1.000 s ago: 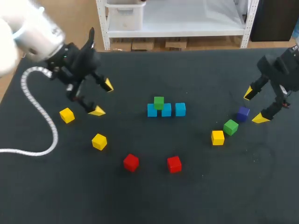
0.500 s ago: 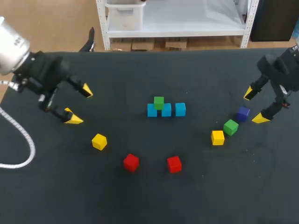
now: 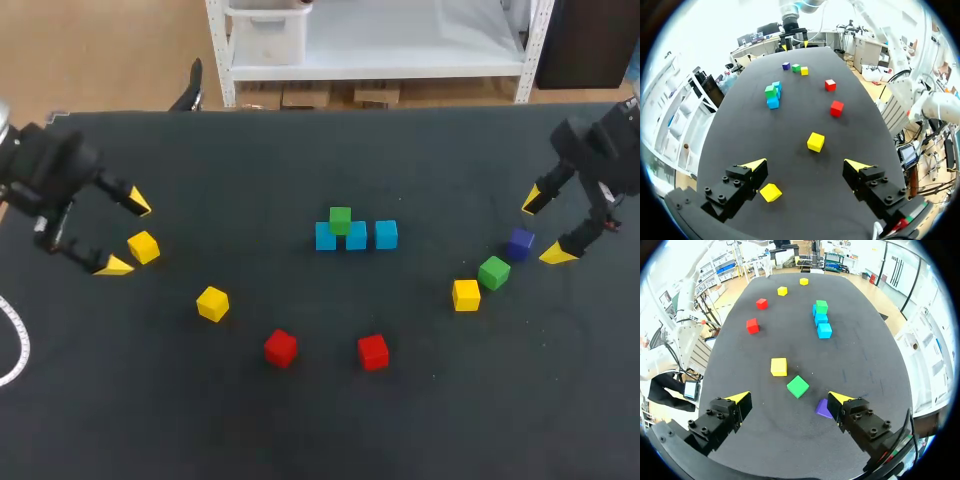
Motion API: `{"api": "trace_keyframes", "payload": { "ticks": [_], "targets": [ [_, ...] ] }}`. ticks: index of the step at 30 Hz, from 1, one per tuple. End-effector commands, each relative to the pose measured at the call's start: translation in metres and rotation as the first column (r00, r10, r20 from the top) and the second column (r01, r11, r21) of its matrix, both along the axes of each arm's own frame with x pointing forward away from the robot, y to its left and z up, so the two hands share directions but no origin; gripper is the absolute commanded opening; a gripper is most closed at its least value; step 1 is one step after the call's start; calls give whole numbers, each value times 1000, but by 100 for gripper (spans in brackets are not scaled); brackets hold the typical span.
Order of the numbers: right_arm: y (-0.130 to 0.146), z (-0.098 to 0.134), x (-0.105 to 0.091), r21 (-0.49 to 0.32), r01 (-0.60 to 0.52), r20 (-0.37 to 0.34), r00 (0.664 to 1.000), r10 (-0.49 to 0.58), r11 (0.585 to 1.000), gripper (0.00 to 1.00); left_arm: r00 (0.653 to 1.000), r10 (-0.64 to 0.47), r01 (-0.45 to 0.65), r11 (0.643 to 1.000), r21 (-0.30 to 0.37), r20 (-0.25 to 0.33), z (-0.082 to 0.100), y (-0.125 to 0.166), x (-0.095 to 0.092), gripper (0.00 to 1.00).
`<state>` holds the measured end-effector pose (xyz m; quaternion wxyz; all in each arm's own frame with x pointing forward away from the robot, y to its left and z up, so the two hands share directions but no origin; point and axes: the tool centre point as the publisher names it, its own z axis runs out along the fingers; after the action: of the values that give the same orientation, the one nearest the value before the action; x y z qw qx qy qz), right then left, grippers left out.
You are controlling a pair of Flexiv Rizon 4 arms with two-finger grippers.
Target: Place the blue cubes, place green cubes on the blue cubes, place the yellow cubes on the green cubes, then place the red cubes on the yellow cubes, and place purple cube on the red cubes.
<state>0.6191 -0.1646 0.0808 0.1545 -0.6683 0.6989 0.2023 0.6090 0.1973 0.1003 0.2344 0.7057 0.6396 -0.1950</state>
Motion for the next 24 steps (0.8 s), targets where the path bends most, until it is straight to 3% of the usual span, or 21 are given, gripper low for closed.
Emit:
{"api": "trace_keyframes", "payload": {
  "ticks": [1, 20, 24],
  "targets": [
    [0, 0, 0, 2, -1, 1, 1000, 1, 1000, 100, 1000, -4, 4, 1000, -3, 0, 0, 3, 1, 100],
    [0, 0, 0, 2, -1, 1, 1000, 1, 1000, 100, 999, -47, 47, 999, -3, 2, 2, -1, 1, 100],
    [4, -4, 0, -74, -124, 40, 991, 127, 990, 100, 999, -47, 47, 999, -3, 2, 2, -1, 1, 100]
  ]
}}
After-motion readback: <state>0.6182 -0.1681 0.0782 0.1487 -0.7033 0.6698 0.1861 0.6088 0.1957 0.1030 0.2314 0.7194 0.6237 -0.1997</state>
